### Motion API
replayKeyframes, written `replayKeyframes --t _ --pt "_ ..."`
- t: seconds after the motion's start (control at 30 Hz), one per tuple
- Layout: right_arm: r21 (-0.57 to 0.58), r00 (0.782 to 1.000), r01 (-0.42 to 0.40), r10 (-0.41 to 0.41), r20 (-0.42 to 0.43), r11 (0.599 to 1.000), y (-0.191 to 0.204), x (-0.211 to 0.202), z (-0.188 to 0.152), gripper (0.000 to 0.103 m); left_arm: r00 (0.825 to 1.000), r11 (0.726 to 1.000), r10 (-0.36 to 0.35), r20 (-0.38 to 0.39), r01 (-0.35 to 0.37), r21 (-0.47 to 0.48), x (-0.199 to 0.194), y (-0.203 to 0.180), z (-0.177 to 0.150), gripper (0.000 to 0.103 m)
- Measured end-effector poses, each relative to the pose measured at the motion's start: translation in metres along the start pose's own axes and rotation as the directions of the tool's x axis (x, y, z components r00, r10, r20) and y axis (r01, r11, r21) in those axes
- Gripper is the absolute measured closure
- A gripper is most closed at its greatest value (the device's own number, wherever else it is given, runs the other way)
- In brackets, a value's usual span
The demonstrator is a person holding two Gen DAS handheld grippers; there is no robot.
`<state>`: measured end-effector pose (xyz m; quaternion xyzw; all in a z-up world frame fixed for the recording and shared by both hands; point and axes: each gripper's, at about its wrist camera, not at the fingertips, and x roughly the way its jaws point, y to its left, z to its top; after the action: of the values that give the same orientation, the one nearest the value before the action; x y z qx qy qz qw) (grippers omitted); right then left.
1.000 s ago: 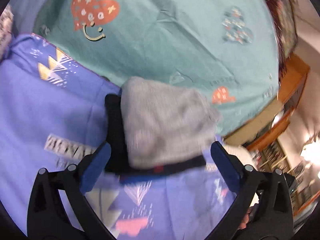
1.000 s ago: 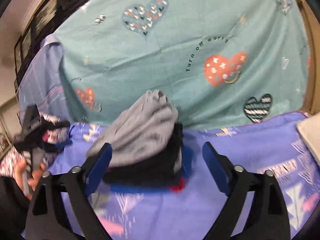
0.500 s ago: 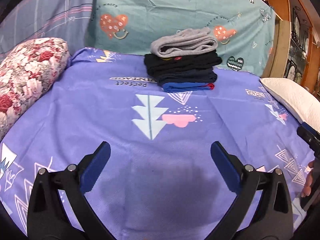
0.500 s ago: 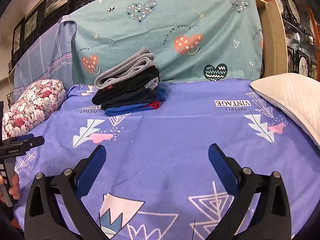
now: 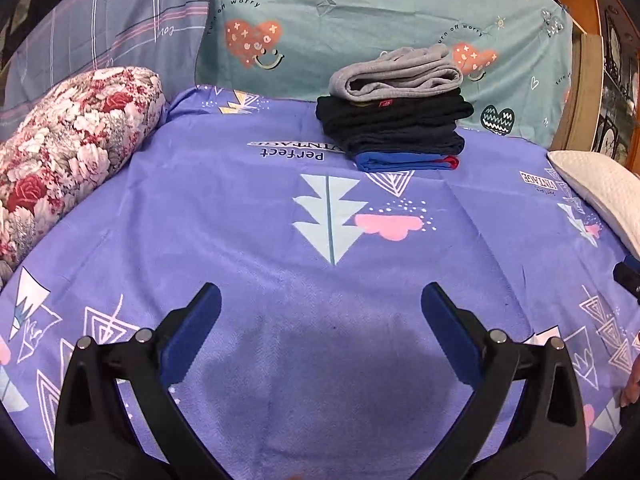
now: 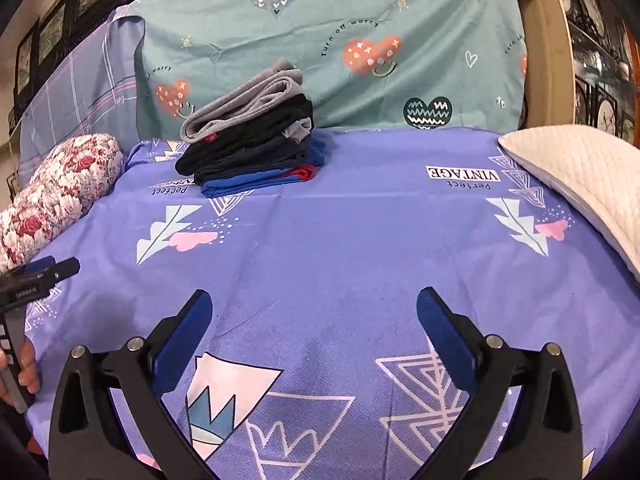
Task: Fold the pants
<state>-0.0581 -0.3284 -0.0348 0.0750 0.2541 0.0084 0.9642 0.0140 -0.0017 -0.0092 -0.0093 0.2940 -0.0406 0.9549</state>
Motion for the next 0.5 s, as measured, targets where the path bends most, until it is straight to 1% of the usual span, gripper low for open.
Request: replayKeyframes --t 0.07,0.13,0.23,0.37,0.43,0.5 --pt "0.026 1.0 0.009 -0.009 -0.005 1.0 -0.005 0.002 0.0 0.001 1.0 1.0 0.028 0.007 -0.028 0.011 0.0 -0.002 0.0 0.002" --pt "0.05 1.0 0.022 -0.022 -0.001 0.999 -0.009 0.002 0.0 0.001 0.996 0.996 0.088 0.011 -0.088 0.03 0.001 -0.006 -0.001 0.002" --pt "0.064 0.998 0.05 -0.052 0.024 0.997 -0.01 0.0 0.001 0.001 0.993 0.991 0.115 0.034 -0.117 0.058 -0.002 -0.012 -0.001 0.002" --pt "0.037 0.985 0.119 -0.122 0.125 0.992 -0.003 -0.014 0.0 0.001 0.995 0.994 0.093 0.045 -0.095 0.058 -0.006 -0.012 -0.001 0.002" --pt "0.019 0.984 0.117 -0.119 0.132 0.993 0.0 -0.015 0.0 0.001 0.995 0.995 0.093 0.042 -0.095 0.043 -0.006 -0.009 0.0 0.002" --pt "-0.007 0.989 0.106 -0.105 0.105 0.994 0.004 -0.01 0.001 0.001 0.995 0.996 0.087 0.043 -0.088 0.023 -0.007 -0.005 0.001 0.002"
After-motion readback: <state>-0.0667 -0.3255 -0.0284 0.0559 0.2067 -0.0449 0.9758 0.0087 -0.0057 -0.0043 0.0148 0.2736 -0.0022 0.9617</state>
